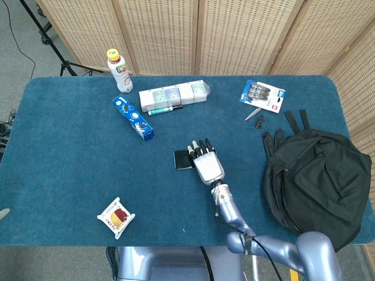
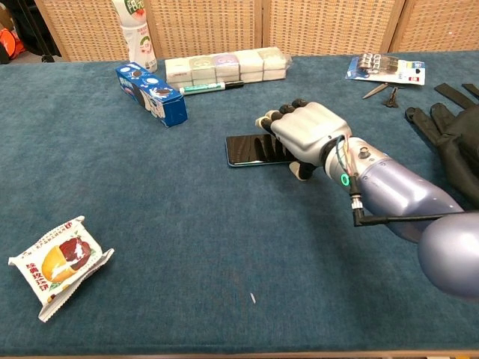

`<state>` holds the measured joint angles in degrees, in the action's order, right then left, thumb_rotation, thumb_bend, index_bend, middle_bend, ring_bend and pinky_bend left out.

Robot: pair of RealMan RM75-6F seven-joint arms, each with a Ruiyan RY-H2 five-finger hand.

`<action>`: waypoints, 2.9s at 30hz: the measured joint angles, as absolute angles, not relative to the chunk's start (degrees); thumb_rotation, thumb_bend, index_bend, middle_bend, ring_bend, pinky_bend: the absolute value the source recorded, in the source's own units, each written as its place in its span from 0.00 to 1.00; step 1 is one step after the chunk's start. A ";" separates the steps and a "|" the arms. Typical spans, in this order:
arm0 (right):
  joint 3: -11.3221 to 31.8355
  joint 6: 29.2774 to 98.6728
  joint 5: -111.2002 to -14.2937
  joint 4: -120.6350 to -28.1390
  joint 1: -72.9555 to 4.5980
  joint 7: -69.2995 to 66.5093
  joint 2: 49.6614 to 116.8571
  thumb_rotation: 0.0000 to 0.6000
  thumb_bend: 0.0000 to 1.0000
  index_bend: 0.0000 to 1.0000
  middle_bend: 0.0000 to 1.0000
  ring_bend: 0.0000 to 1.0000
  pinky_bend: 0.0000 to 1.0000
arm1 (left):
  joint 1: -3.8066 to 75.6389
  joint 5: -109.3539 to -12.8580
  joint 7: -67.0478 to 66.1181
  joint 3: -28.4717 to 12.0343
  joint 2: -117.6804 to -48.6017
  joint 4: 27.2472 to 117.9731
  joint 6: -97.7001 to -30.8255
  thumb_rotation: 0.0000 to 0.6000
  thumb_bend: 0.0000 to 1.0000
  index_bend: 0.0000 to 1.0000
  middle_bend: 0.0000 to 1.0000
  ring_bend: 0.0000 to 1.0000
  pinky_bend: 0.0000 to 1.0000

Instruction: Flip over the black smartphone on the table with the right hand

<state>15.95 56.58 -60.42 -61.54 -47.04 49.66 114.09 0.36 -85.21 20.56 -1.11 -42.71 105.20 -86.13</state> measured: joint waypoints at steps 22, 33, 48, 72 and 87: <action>14.40 58.08 -69.08 -53.32 -48.74 33.05 116.45 1.00 0.87 0.41 0.42 0.34 0.18 | 0.54 -84.96 20.18 -1.17 -42.85 105.37 -85.76 1.00 0.00 0.00 0.00 0.00 0.00; 20.61 55.17 -62.41 -52.60 -51.46 36.99 115.90 1.00 0.65 0.34 0.25 0.20 0.18 | 0.67 -84.53 20.26 -1.23 -42.72 105.40 -85.29 1.00 0.00 0.00 0.00 0.00 0.00; 29.40 53.36 -50.34 -50.84 -57.88 44.90 115.19 1.00 0.31 0.17 0.00 0.00 0.18 | 0.97 -83.88 19.77 -1.40 -42.76 105.75 -84.66 1.00 0.00 0.00 0.00 0.00 0.00; 30.10 54.11 -51.42 -35.29 -64.47 39.05 118.59 1.00 0.00 0.15 0.00 0.00 0.18 | 1.42 -83.59 18.63 -1.36 -43.10 105.86 -83.66 1.00 0.00 0.00 0.00 0.00 0.00; 24.11 58.84 -57.97 -56.88 -56.51 34.93 107.78 1.00 0.00 0.15 0.00 0.00 0.12 | 1.27 -84.72 17.92 -0.98 -43.12 106.13 -83.98 1.00 0.00 0.00 0.00 0.00 0.00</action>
